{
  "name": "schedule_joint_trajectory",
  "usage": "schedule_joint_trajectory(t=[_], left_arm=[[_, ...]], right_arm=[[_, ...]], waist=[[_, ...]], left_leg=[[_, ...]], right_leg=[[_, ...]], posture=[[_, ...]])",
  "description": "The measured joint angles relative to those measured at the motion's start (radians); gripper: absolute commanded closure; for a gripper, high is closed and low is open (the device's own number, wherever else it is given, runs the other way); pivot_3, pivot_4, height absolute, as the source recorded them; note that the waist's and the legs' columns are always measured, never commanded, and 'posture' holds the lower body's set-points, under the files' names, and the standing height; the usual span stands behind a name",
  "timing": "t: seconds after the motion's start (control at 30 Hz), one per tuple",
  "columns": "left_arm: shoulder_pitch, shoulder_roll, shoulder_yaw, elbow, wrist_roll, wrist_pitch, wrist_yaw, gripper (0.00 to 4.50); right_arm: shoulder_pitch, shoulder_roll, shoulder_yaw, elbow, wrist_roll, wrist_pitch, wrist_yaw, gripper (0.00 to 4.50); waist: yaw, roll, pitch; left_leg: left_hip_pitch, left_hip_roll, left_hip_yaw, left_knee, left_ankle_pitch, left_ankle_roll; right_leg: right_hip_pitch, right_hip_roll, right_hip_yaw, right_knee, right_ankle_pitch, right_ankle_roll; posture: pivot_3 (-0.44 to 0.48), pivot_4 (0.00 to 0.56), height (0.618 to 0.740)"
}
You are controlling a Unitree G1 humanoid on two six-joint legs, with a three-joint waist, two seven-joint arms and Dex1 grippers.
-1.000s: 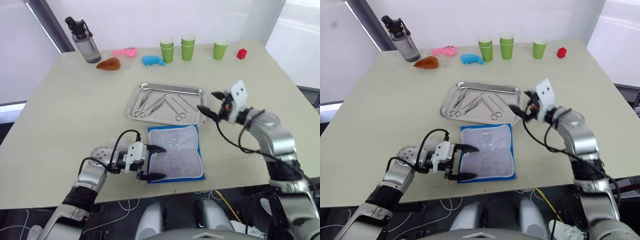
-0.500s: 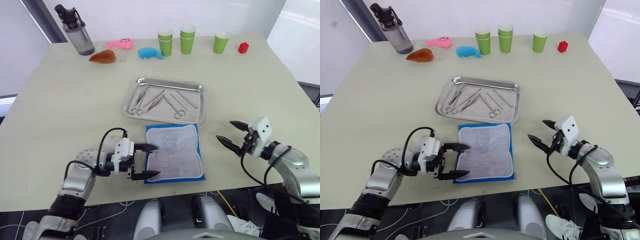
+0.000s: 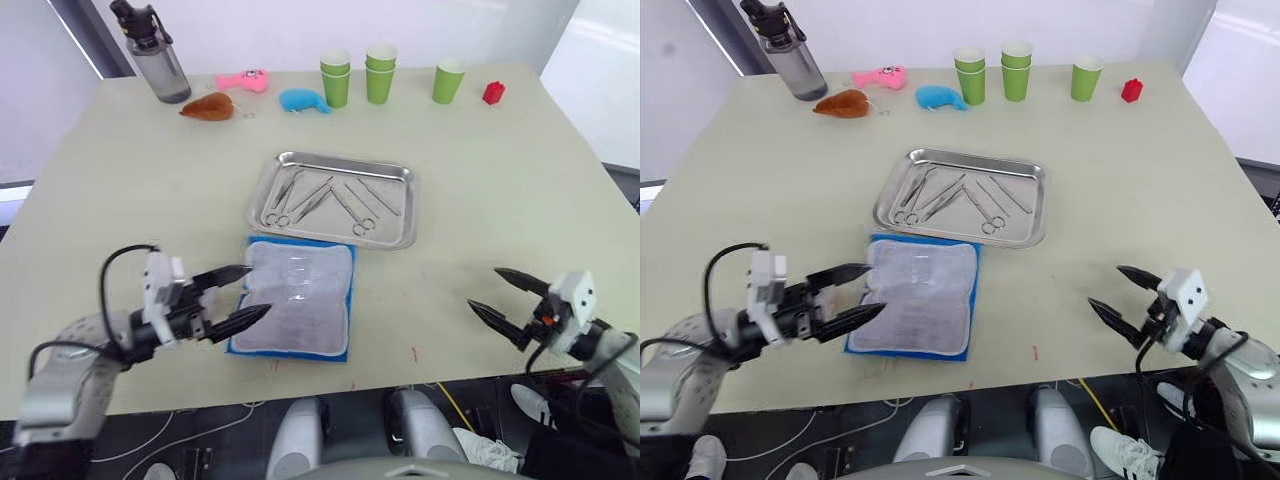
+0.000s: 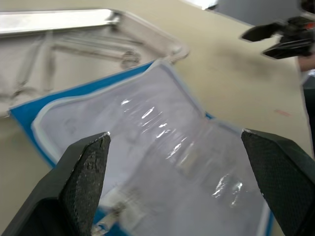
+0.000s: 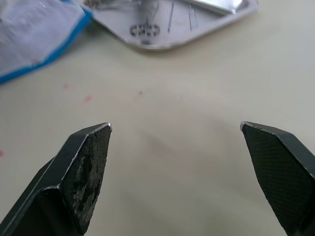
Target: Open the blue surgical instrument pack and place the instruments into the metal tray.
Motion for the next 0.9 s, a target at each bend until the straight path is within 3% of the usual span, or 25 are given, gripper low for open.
schedule_joint_trajectory(t=[0.13, 0.27, 0.9], left_arm=[[0.071, -0.013, 0.097, -0.001, -0.025, 0.011, 0.021, 0.0], [0.123, -0.033, 0.127, 0.008, -0.02, -0.001, 0.021, 0.0], [0.132, 0.004, 0.078, -0.023, 0.094, -0.039, -0.012, 0.0]], right_arm=[[0.02, -0.015, -0.022, 0.008, 0.019, -0.018, 0.024, 0.1], [0.032, -0.015, -0.034, 0.008, 0.035, -0.019, 0.032, 0.1], [0.052, -0.01, -0.03, 0.006, 0.037, -0.038, 0.031, 0.1]], waist=[[0.002, 0.0, 0.001], [0.002, 0.0, 0.001], [0.02, -0.001, 0.0]], left_leg=[[0.0, 0.0, 0.0, 0.005, 0.0, 0.0], [0.0, -0.001, 0.0, 0.008, 0.0, 0.0], [0.005, -0.001, 0.003, 0.015, 0.0, 0.0]], right_leg=[[0.002, 0.0, -0.001, 0.002, 0.0, 0.0], [0.002, 0.0, 0.0, 0.003, 0.0, 0.0], [0.003, 0.002, 0.004, 0.017, 0.001, 0.0]], posture=[[0.0, 0.15, 0.734], [0.0, 0.15, 0.734], [0.0, 0.15, 0.734]])
